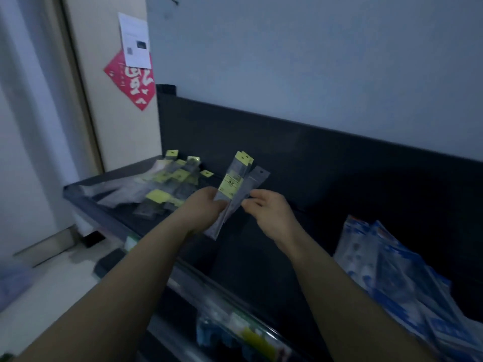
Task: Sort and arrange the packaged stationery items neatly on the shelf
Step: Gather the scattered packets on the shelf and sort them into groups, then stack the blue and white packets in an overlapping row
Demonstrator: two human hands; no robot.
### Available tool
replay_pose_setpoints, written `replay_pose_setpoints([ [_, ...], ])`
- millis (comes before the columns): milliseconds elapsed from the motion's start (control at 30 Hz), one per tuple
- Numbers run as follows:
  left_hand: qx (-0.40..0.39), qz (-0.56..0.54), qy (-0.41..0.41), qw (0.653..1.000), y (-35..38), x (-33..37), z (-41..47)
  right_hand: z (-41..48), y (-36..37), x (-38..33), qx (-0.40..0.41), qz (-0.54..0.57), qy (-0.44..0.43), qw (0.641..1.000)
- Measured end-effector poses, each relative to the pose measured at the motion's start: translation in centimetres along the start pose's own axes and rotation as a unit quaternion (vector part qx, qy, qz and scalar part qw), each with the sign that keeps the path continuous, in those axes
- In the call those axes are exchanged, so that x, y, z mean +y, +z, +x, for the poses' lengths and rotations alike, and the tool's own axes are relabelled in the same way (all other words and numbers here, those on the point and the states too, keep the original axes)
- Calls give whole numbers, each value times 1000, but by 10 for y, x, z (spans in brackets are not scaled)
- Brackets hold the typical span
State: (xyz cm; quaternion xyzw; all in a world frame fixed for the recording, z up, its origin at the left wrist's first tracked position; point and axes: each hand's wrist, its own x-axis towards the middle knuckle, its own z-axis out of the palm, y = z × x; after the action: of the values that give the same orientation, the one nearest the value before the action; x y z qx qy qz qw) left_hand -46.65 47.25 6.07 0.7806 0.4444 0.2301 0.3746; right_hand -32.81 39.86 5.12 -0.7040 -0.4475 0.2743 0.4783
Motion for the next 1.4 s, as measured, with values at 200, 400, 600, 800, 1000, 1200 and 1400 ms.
replay_pose_setpoints([
  [200,65,76,15,995,-77,-56,56,60,82,-32,-19,57,11,998],
  [400,44,145,29,988,-117,-100,110,105,138,-43,-7,-2,20,1000],
  [600,12,234,9,972,-128,-133,139,118,162,-38,-38,-179,-11,983],
  [800,72,312,54,946,-120,-126,130,108,152,-34,-26,-242,-51,969],
  [1000,70,293,149,942,-91,-94,119,83,108,-31,21,-300,-51,952],
  [1200,-41,187,231,954,-25,-49,105,37,52,-16,73,-360,-13,930],
  [1400,-158,112,260,946,46,0,66,-34,-40,3,196,-398,51,895],
])
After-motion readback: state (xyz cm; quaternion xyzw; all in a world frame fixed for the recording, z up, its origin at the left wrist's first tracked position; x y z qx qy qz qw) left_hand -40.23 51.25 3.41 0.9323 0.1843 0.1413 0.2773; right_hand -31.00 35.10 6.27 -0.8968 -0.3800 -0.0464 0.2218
